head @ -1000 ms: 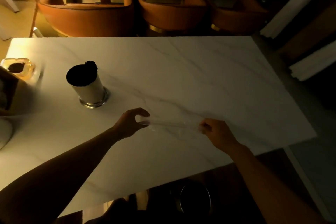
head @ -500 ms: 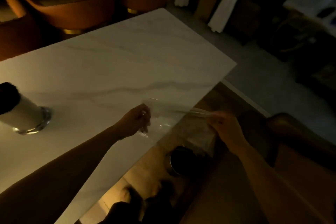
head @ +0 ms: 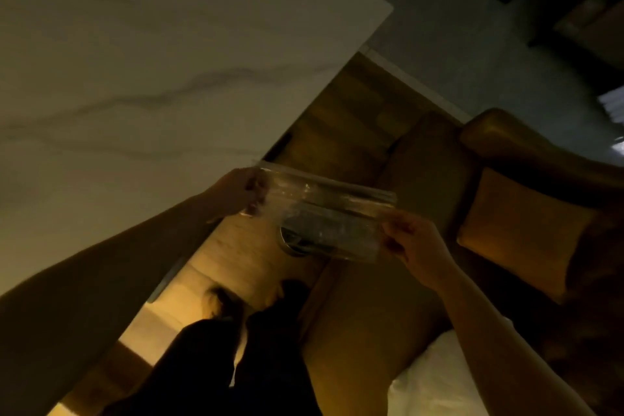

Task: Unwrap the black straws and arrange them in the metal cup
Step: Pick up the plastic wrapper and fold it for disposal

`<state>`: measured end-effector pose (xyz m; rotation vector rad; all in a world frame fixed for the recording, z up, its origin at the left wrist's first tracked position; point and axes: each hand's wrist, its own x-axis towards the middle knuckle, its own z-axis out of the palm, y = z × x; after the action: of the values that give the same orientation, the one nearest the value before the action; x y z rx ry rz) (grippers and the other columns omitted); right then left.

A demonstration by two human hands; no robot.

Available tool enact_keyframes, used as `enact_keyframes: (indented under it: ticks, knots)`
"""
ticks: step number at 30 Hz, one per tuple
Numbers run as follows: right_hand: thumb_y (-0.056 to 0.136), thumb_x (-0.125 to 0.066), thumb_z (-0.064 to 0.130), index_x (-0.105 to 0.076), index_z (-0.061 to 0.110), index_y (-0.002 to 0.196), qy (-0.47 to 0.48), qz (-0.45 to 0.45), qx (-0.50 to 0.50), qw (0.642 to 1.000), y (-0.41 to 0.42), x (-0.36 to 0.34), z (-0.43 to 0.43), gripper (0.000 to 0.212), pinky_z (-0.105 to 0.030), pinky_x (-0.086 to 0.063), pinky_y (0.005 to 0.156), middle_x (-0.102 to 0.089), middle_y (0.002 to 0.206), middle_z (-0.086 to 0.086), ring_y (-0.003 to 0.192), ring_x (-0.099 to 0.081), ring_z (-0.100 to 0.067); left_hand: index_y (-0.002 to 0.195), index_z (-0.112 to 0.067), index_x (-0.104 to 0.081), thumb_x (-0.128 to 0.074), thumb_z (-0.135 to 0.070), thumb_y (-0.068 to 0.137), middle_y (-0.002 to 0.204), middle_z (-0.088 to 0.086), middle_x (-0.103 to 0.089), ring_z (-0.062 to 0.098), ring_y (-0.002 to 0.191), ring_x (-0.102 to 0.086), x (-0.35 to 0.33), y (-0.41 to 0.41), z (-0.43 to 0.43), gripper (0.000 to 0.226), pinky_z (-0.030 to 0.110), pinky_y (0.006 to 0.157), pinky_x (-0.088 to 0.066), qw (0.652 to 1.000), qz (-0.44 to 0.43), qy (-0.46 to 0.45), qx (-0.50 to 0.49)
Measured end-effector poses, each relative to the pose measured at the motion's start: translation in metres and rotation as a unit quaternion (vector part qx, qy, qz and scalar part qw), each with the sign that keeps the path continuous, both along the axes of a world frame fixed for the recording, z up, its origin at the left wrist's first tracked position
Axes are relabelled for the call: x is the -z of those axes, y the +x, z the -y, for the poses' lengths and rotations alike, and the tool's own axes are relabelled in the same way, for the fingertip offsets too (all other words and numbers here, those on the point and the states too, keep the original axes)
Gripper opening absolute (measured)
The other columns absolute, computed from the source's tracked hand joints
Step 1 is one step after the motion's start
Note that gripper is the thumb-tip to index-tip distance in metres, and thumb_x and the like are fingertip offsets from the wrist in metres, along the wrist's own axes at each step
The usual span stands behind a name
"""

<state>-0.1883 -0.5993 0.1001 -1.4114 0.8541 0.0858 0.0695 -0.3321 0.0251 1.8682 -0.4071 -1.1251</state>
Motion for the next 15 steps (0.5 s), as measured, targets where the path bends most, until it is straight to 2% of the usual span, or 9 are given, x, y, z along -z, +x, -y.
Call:
enact_keyframes:
  ticks: [2,5,7,9,13,15]
  knots:
    - [0.098,-0.049,0.0,-0.067,0.005,0.105,0.0,0.001,0.024,1.0,0.0,0.019,0.008,0.02,-0.033,-0.056,0.061,-0.069,0.084,-0.014,0.069,-0.069,-0.022,0.107,-0.009,-0.066,-0.057,0.016,0.095,0.088,0.012,-0.067,0.01,0.059,-0.068,0.011,0.005,0.011,0.029,0.023,0.054,-0.058,1.0,0.016,0.016,-0.007]
    - [0.095,-0.055,0.008,-0.062,-0.002,0.109,0.067,0.029,0.037,0.997,0.003,0.045,0.02,0.018,-0.04,-0.052,0.068,-0.062,0.088,-0.021,0.078,-0.062,-0.03,0.114,-0.008,-0.065,-0.06,0.006,0.099,0.092,0.011,-0.068,0.006,0.061,-0.069,0.023,0.012,0.025,0.02,0.02,0.054,-0.056,0.999,0.025,0.016,-0.025]
    - [0.093,-0.06,0.013,-0.06,0.0,0.104,0.093,0.038,0.024,0.995,0.008,0.058,0.029,0.017,-0.038,-0.045,0.066,-0.053,0.084,-0.02,0.074,-0.053,-0.029,0.115,-0.007,-0.064,-0.061,0.003,0.1,0.092,0.011,-0.069,0.006,0.062,-0.07,0.03,0.014,0.033,0.018,0.019,0.055,-0.055,0.999,0.01,0.009,-0.029]
    - [0.093,-0.06,0.012,-0.06,0.004,0.097,0.085,0.029,0.012,0.996,0.013,0.068,0.04,0.01,-0.035,-0.041,0.064,-0.05,0.081,-0.017,0.07,-0.046,-0.026,0.109,-0.008,-0.064,-0.06,0.006,0.099,0.088,0.011,-0.069,0.007,0.059,-0.069,0.036,0.016,0.041,0.018,0.019,0.053,-0.054,0.999,-0.023,0.008,-0.04]
    - [0.092,-0.064,0.028,-0.06,0.005,0.098,0.104,0.031,-0.005,0.994,0.015,0.087,0.057,0.025,-0.03,-0.047,0.062,-0.06,0.08,-0.004,0.07,-0.056,-0.016,0.104,-0.009,-0.064,-0.057,0.009,0.099,0.079,0.006,-0.07,0.009,0.058,-0.066,0.051,0.015,0.055,0.02,0.021,0.052,-0.054,0.995,-0.076,-0.011,-0.056]
    - [0.087,-0.069,0.037,-0.063,0.012,0.104,0.106,0.016,-0.007,0.994,0.014,0.095,0.066,0.031,-0.034,-0.051,0.065,-0.066,0.089,-0.008,0.078,-0.062,-0.022,0.109,-0.003,-0.061,-0.056,0.009,0.1,0.083,0.011,-0.067,0.012,0.06,-0.064,0.056,0.014,0.063,0.016,0.023,0.054,-0.054,0.993,-0.097,-0.02,-0.062]
